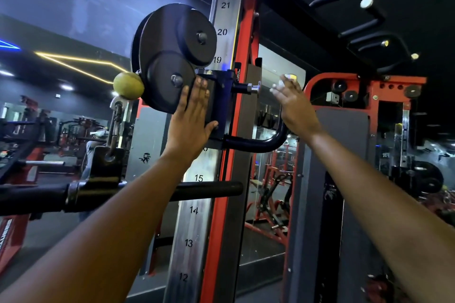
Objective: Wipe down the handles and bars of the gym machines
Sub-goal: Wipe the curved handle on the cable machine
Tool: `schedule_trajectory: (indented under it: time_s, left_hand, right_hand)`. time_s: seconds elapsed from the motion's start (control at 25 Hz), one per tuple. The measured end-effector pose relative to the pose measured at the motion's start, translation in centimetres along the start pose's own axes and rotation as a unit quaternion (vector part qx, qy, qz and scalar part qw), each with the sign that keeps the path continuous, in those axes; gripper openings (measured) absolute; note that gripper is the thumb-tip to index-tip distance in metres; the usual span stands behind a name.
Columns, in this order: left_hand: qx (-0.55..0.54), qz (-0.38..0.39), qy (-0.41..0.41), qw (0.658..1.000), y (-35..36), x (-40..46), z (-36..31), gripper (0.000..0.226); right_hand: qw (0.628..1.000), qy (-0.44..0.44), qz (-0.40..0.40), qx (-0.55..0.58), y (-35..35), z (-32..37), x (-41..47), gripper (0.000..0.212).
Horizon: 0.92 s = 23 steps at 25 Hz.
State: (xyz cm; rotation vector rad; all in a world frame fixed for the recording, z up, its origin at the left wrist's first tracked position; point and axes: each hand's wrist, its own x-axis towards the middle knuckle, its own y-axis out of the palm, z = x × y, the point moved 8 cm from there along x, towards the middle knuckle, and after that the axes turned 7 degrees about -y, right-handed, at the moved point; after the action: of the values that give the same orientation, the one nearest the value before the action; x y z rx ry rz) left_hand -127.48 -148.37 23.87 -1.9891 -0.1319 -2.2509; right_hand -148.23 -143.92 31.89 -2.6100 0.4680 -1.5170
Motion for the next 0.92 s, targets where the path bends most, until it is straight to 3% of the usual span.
schedule_trajectory:
  time_s: [0.12, 0.16, 0.2, 0.32, 0.4, 0.48, 0.56, 0.64, 0.68, 0.76, 0.92]
  left_hand:
    - [0.006, 0.001, 0.008, 1.000, 0.1, 0.0, -0.1, 0.075]
    - [0.001, 0.001, 0.011, 1.000, 0.1, 0.0, -0.1, 0.075]
    - [-0.005, -0.001, 0.013, 1.000, 0.1, -0.1, -0.1, 0.075]
    - [-0.001, -0.012, 0.012, 1.000, 0.3, -0.2, -0.3, 0.074]
    - [-0.007, -0.010, 0.009, 1.000, 0.4, -0.1, -0.3, 0.075]
    - [-0.011, -0.005, 0.011, 1.000, 0.4, -0.3, -0.2, 0.074]
    - [-0.009, 0.002, 0.017, 1.000, 0.3, -0.3, -0.2, 0.074]
    - [0.005, 0.017, 0.018, 1.000, 0.2, -0.5, 0.1, 0.074]
    - [0.010, 0.027, 0.018, 0.999, 0.0, -0.6, 0.2, 0.074]
    - [0.024, 0.051, 0.018, 0.998, -0.3, -0.8, 0.4, 0.074]
    - [0.025, 0.118, 0.008, 0.993, -1.5, -1.4, 1.4, 0.072]
  right_hand:
    - [0.998, -0.027, 0.021, -0.050, 0.1, 4.4, -3.4, 0.034]
    - [0.996, -0.018, 0.063, -0.058, 0.6, 6.4, -4.6, 0.030]
    - [0.993, 0.012, 0.103, -0.058, 1.3, 8.1, -5.5, 0.028]
    - [0.959, 0.240, 0.115, 0.098, 3.2, 11.3, -4.5, 0.021]
    - [0.939, 0.286, 0.083, 0.173, 4.6, 14.0, -3.1, 0.027]
    - [0.961, 0.203, 0.085, 0.170, 6.0, 15.3, -3.2, 0.050]
    - [0.994, 0.012, 0.087, 0.068, 5.7, 15.0, -5.2, 0.068]
    - [0.978, -0.185, 0.067, -0.062, 5.1, 13.9, -7.6, 0.064]
    - [0.962, -0.240, 0.091, -0.098, 5.2, 12.8, -8.6, 0.060]
    - [0.948, -0.263, 0.141, -0.114, 5.1, 10.7, -9.6, 0.058]
    - [0.962, -0.184, 0.190, -0.062, 2.0, 10.4, -11.0, 0.064]
